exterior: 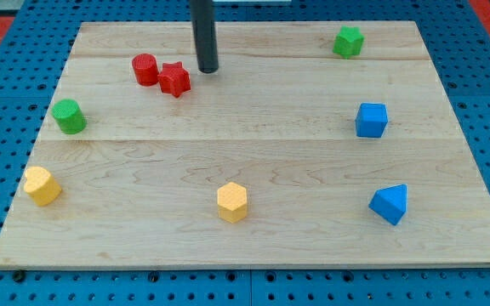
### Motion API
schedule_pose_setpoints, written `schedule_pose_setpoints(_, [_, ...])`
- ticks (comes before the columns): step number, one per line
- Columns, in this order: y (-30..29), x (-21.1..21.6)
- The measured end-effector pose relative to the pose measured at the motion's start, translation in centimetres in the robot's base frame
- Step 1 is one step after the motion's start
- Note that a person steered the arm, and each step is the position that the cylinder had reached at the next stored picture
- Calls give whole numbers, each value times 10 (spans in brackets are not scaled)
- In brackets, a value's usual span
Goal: Slide the blue cube to the right side of the red star
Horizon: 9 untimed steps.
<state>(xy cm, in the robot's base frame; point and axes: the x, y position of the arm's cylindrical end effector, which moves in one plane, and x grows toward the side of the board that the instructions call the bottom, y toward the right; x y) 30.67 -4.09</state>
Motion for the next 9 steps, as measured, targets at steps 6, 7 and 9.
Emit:
schedule_pose_setpoints(6, [211,111])
schedule_pose_setpoints(7, [137,134])
schedule_pose_setpoints(9, [33,54])
